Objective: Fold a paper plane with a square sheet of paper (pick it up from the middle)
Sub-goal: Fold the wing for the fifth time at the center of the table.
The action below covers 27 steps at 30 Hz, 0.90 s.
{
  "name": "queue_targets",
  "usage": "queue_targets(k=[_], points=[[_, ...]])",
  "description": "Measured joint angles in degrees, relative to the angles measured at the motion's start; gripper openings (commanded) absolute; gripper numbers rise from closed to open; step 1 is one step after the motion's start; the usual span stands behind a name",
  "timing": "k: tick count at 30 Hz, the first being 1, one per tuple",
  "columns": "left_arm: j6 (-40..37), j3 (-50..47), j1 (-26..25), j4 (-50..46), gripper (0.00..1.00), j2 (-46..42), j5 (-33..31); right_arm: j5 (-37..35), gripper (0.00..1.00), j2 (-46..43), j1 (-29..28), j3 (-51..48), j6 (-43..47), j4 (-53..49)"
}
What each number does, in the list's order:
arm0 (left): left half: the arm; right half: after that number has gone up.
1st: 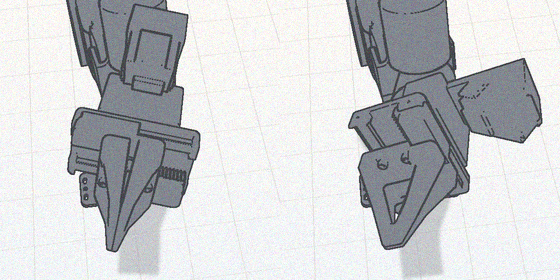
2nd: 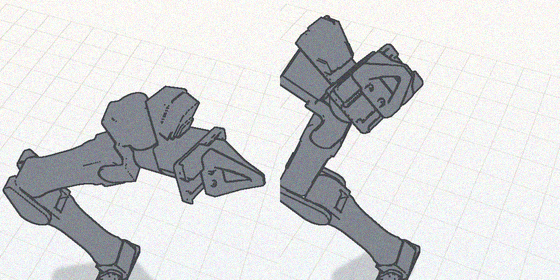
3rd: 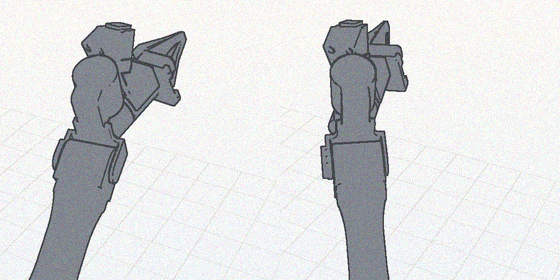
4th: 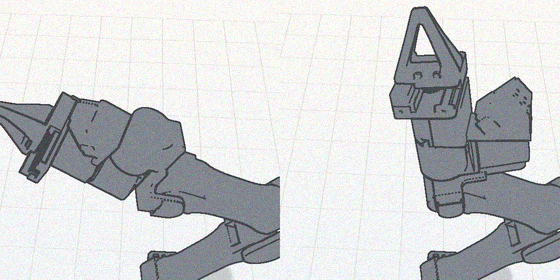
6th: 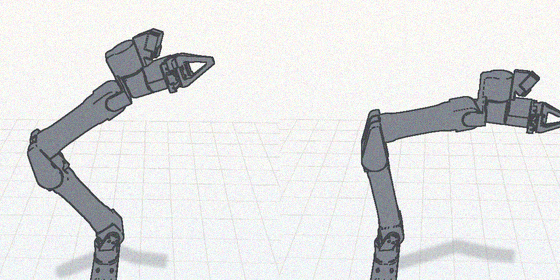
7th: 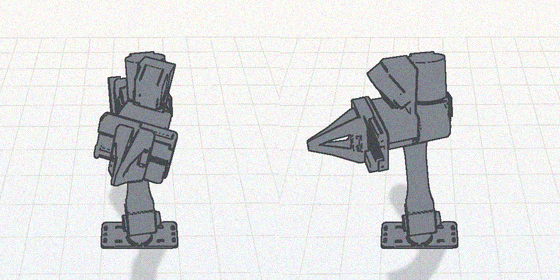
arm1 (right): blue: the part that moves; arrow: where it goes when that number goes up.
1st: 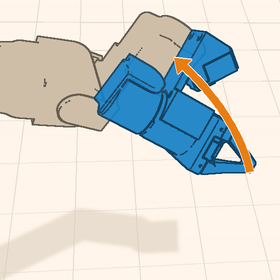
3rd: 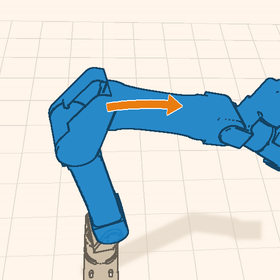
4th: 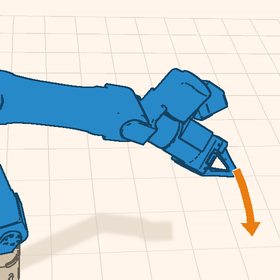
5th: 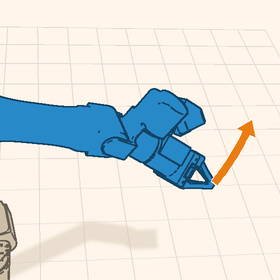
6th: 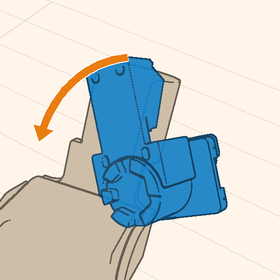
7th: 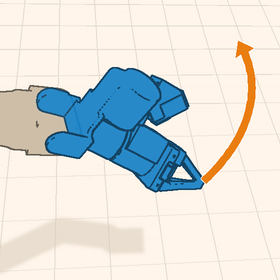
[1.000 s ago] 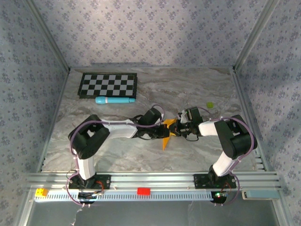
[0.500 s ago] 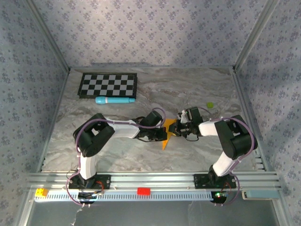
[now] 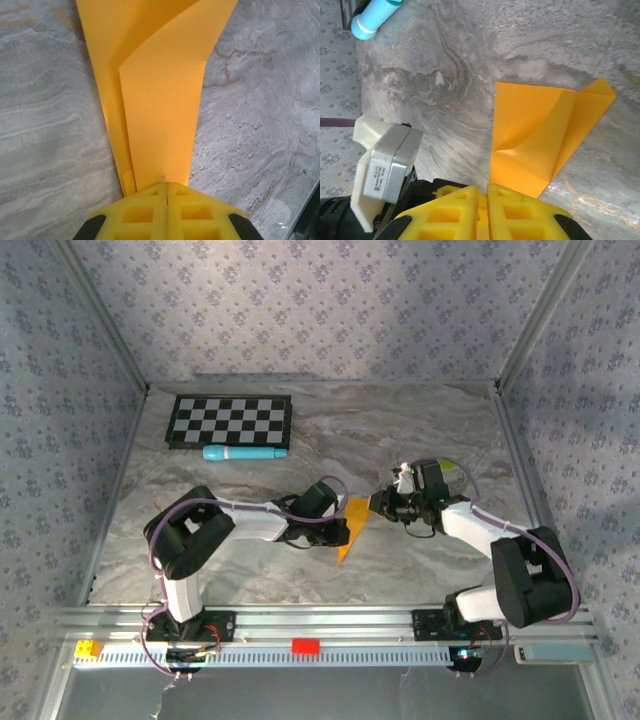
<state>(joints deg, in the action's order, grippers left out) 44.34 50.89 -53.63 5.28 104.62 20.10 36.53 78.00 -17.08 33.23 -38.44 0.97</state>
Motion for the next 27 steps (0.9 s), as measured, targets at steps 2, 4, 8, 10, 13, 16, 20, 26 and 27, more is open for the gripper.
queue_targets(k=[2, 4, 8, 10, 13, 16, 20, 26, 27], points=[[-0.4, 0.0, 0.0, 0.0, 0.00, 0.0, 0.0, 0.3, 0.12, 0.1, -0.9, -0.3, 0.1, 0.5], [-0.7, 0.1, 0.0, -0.1, 0.00, 0.0, 0.0, 0.3, 0.11, 0.8, -2.4, -0.3, 0.2, 0.9], [-1.0, 0.2, 0.0, -0.2, 0.00, 0.0, 0.0, 0.7, 0.10, 4.3, -5.0, -0.2, 0.2, 2.2], [-1.2, 0.3, 0.0, -0.5, 0.00, 0.0, 0.0, 0.7, 0.10, 6.4, -6.1, 0.1, 0.2, 2.6], [-1.3, 0.4, 0.0, -0.8, 0.00, 0.0, 0.0, 0.7, 0.10, 9.1, -6.8, 0.5, 0.1, 4.2], [-1.3, 0.4, 0.0, -0.8, 0.00, 0.0, 0.0, 0.7, 0.09, 11.6, -6.8, 1.0, 0.2, 5.6], [-1.3, 0.4, 0.0, -0.8, 0.00, 0.0, 0.0, -0.2, 0.09, 13.9, -6.6, 1.2, 0.2, 6.3], [-1.3, 0.4, 0.0, -0.8, 0.00, 0.0, 0.0, 1.6, 0.09, 16.8, -3.5, 1.3, 0.3, 7.5], [-1.4, 0.4, 0.0, -0.8, 0.00, 0.0, 0.0, 2.2, 0.09, 17.0, -3.0, 1.3, 0.4, 7.7]])
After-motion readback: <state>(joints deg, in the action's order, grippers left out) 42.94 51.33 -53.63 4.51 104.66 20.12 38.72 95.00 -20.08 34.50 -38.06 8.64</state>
